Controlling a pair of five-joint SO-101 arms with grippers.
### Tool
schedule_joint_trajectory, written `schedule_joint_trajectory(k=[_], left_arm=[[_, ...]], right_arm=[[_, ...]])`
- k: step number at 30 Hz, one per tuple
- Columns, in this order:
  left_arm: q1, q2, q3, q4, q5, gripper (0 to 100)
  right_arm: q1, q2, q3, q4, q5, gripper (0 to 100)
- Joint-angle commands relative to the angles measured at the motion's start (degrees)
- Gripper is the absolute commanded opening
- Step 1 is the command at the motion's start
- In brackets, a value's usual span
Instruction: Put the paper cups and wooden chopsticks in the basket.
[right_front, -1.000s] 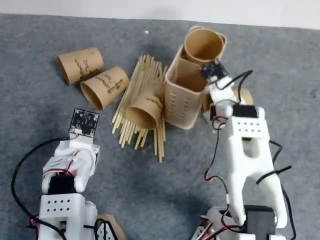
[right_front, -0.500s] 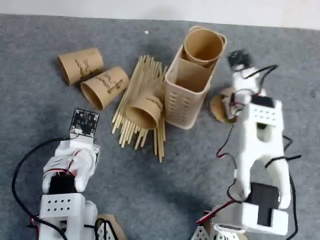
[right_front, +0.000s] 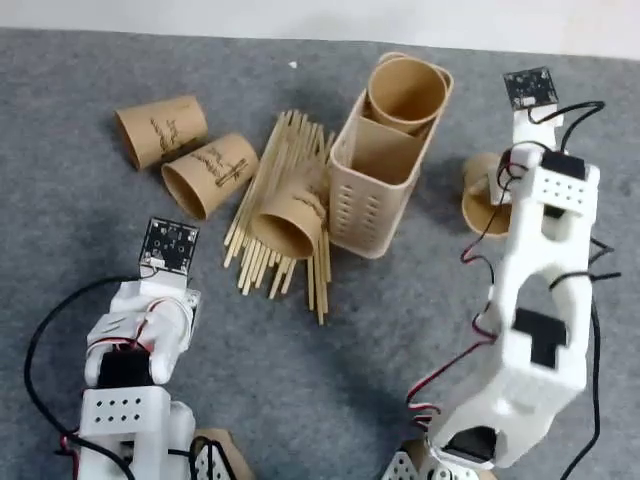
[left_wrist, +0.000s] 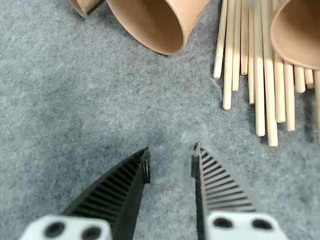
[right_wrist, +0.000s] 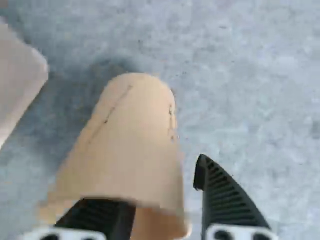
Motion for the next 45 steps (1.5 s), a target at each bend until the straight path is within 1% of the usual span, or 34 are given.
schedule_joint_trajectory(k=[1, 5, 6, 8, 10, 11, 13, 15, 19, 21, 22, 25, 28, 32, 35, 40, 45], left_arm=[[0.0, -0.4, -0.1, -1.1, -0.4, 16], [0.0, -0.4, -0.1, -1.1, -0.4, 16], [0.0, -0.4, -0.1, -1.1, -0.4, 16], [0.0, -0.4, -0.1, -1.1, -0.4, 16], [0.0, -0.4, -0.1, -1.1, -0.4, 16], [0.0, -0.4, -0.1, -1.1, -0.4, 16], [0.1, -0.4, -0.1, -1.1, -0.4, 16], [0.1, -0.4, -0.1, -1.1, -0.4, 16], [0.1, -0.4, -0.1, -1.2, -0.4, 16], [0.0, 0.0, 0.0, -2.2, -0.4, 16], [-0.2, 0.0, 0.6, -2.7, -0.4, 16], [0.0, -0.4, 1.5, -4.7, -0.4, 16], [0.0, -0.4, 1.6, -5.0, -0.4, 16], [0.0, -0.4, 1.6, -5.0, -0.4, 16], [0.0, -0.4, 1.6, -5.0, -0.4, 16], [-0.2, -0.4, 1.6, -4.8, -0.4, 16], [-0.2, -0.4, 1.6, -4.8, -0.4, 16]], right_arm=[[0.6, 4.3, -9.4, 0.2, -0.5, 15.6], [-0.3, 10.3, -18.9, 0.6, -0.4, 13.9], [-0.6, 11.8, -21.2, 2.2, -0.3, 10.5], [-0.8, 14.5, -25.8, 7.3, -0.4, 0.0], [-0.8, 16.3, -31.1, 13.9, -0.5, 1.6], [-0.7, 16.6, -34.2, 17.7, -1.4, 0.2], [-0.2, 16.6, -42.2, 25.4, -4.7, 0.8], [0.1, 16.6, -52.7, 33.8, -6.7, 0.7], [-1.4, 16.5, -75.6, 48.4, -7.3, 0.7], [-0.7, 14.5, -84.5, 48.2, -9.1, 0.6], [0.0, 12.9, -85.9, 48.2, -11.2, 0.6], [0.1, 5.9, -83.6, 48.1, -15.5, 0.6], [-5.3, -1.9, -73.4, 48.1, -15.7, 0.6], [-14.8, -11.7, -57.8, 47.9, -16.1, 0.6], [-19.2, -15.5, -49.1, 46.3, -16.5, 0.6], [-20.0, -15.7, -40.6, 41.1, -18.5, 0.6], [-19.9, -15.7, -37.7, 33.8, -19.3, 0.6]])
